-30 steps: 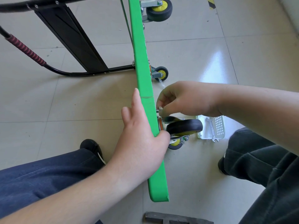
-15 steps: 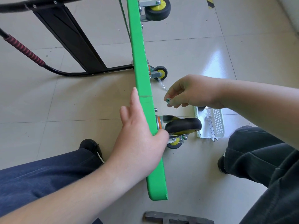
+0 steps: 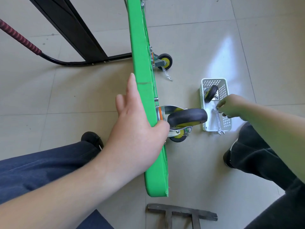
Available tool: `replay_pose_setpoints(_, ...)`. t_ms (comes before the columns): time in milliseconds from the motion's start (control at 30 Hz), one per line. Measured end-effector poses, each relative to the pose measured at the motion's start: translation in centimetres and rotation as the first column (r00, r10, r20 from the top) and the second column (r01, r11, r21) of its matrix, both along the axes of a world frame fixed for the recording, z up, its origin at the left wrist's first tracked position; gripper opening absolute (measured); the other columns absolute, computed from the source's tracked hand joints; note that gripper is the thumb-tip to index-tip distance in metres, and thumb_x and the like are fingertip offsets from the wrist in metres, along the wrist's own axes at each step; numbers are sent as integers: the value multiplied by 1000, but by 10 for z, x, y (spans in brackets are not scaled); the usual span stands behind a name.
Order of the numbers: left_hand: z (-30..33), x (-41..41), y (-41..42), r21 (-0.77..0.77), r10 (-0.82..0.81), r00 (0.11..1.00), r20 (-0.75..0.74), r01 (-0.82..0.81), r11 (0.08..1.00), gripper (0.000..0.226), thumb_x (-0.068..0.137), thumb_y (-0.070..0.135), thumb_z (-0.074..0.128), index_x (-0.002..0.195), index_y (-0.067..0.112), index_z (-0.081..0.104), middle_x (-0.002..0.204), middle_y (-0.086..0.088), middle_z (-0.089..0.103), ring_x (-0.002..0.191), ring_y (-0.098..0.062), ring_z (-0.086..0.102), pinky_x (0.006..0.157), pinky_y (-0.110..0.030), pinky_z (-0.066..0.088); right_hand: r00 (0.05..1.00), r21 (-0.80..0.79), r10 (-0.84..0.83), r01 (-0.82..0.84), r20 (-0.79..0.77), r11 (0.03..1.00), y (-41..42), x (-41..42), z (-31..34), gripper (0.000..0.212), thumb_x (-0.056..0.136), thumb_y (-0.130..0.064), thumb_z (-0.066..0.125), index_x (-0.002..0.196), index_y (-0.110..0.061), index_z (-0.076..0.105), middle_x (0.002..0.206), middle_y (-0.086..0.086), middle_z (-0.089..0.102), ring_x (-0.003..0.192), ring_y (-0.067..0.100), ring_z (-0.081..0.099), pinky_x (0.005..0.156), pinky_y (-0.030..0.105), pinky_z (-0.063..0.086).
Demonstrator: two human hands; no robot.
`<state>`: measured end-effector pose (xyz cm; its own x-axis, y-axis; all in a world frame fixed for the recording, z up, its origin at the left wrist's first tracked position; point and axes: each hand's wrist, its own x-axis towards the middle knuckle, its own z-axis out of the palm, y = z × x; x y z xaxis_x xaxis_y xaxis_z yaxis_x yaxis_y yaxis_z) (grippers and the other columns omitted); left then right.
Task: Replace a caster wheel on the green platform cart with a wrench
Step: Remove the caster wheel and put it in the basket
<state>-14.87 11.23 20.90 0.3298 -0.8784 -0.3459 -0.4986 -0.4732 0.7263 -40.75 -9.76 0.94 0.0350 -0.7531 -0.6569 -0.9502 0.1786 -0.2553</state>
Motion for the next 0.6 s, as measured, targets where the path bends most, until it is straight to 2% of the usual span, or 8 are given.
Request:
replay_pose_setpoints(133,0,-2,0,3,8,1000,12,-8,1000,105,85,17,64,164,40,0,130,8,36,96,28,39,73,10,30,996,-7,-79,78,-35,997,13,-17,-45,27,96,-17,57,99,4,74,96,20,75,91,40,72,88,49,61)
replay_pose_setpoints(200,0,-2,0,-2,17,1000,7,-17,1000,104,83,20,63,164,41,1,129,9,37,100,23,42,74,8,33,995,-13,-67,66,-78,998,21,-16,-59,23,95,-13,58,104,5,71,101,18,72,89,34,67,88,40,58)
replay_pose_setpoints(300,0,-2,2,-15,31,999,-13,-31,999,103,79,24,62,162,45,5,127,12,39,104,9,48,81,3,39,989,9,-14,16,-144,1000,32,-9,-69,12,95,-8,60,105,-9,66,98,17,60,86,30,50,78,32,43)
replay_pose_setpoints(400,2,-3,2,-5,47,999,-19,-47,999,105,79,26,62,161,51,0,125,25,35,101,2,53,83,-7,46,982,23,29,-25,-186,999,42,-5,-82,4,94,-6,59,95,-10,59,94,15,56,83,30,47,73,33,40)
replay_pose_setpoints(500,3,-4,3,1,47,999,-19,-47,999,104,78,28,61,160,53,1,130,26,35,106,6,52,83,-9,45,965,23,82,-79,-248,997,51,-4,-97,10,90,1,53,88,-4,61,88,15,59,73,29,48,60,29,41)
replay_pose_setpoints(600,5,-5,3,0,44,999,-23,-44,999,105,75,29,59,159,55,2,127,28,36,104,10,52,83,-9,46,949,29,120,-117,-290,993,56,-2,-105,14,90,1,54,92,-1,67,87,13,62,76,30,55,64,29,43)
